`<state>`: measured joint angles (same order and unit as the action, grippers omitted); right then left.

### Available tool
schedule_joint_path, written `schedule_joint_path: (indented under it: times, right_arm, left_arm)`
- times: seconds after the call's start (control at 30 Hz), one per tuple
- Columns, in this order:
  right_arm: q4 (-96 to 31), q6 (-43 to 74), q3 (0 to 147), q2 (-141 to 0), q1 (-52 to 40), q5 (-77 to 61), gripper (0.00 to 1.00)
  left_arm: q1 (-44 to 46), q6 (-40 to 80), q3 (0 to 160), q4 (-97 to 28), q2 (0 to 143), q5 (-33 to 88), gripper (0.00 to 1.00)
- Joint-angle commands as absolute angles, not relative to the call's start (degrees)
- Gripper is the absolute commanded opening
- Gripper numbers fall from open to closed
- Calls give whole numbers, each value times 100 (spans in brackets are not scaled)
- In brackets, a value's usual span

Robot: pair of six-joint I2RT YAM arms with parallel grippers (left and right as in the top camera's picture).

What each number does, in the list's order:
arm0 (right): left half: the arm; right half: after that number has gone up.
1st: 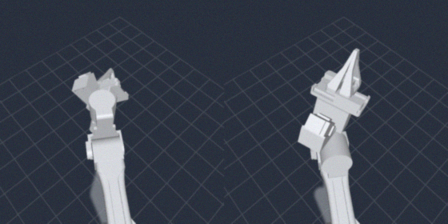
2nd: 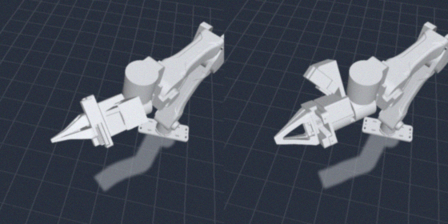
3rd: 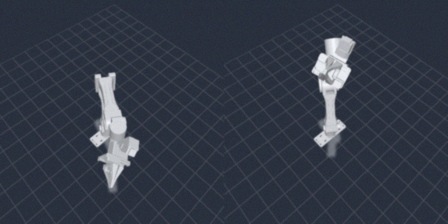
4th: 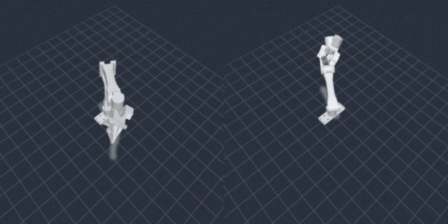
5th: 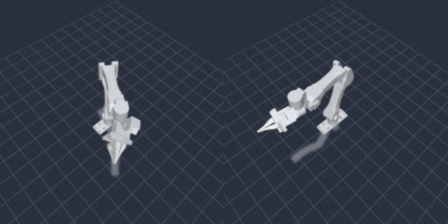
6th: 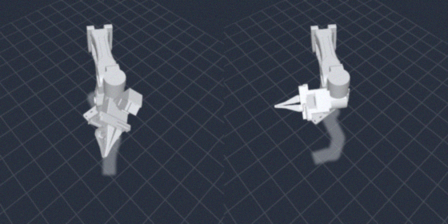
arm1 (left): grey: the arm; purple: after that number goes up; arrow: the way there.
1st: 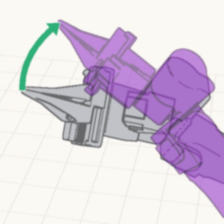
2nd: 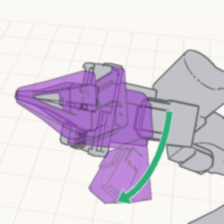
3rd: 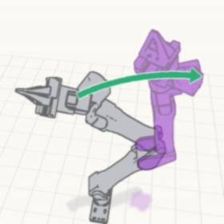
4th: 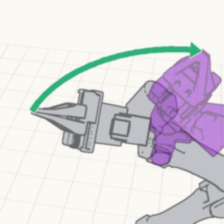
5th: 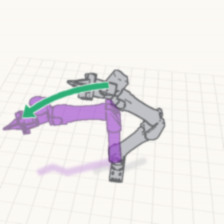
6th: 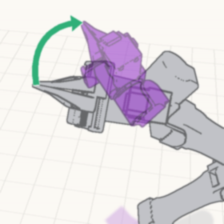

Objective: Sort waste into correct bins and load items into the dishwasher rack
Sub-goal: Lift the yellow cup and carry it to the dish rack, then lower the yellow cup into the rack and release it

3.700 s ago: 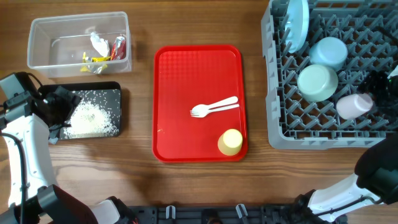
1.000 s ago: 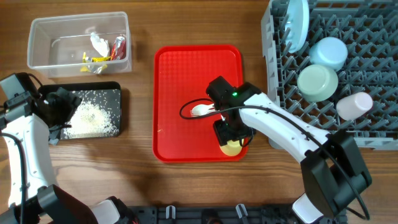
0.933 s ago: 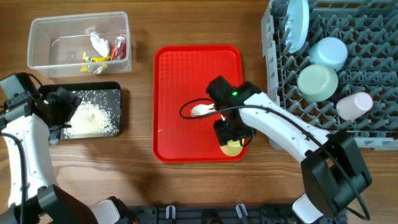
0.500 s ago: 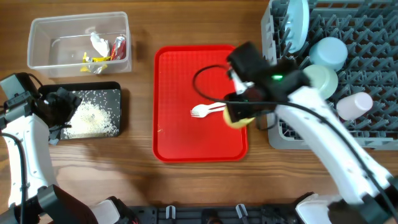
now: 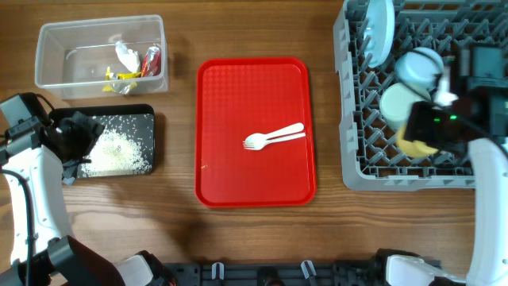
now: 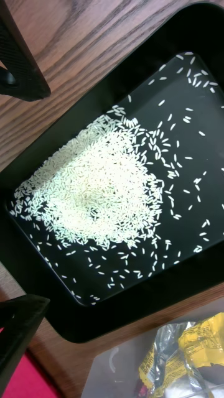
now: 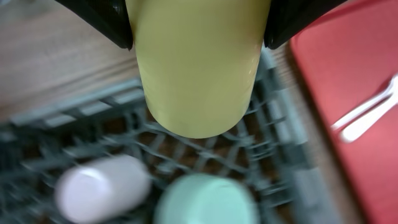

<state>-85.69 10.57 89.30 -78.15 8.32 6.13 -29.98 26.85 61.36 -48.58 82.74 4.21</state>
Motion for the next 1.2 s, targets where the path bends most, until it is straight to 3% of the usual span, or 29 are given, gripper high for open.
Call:
schedule_joint_path:
  times: [0.0,0.57,0.83,0.97,1.17]
  right_arm:
    - [-8571,937,8849,-7878,1503,602,53]
    - [-8027,915,8847,-9638,1900,596,53]
    - [-8007,871,8847,-9776,1900,484,53]
    - [-8103,740,8847,-9776,1898,379,71]
    - [-8125,742,8847,-9776,1900,384,72]
  left_arm:
    - [-3011,2593,6171,-4851,8322,405,100]
    - [-3013,2591,6171,-4939,8322,403,100]
    - [-3011,2591,6171,-4978,8322,403,100]
    - [-3011,2591,6171,-4976,8322,403,100]
    - [-3011,2591,6171,-4980,8322,403,100]
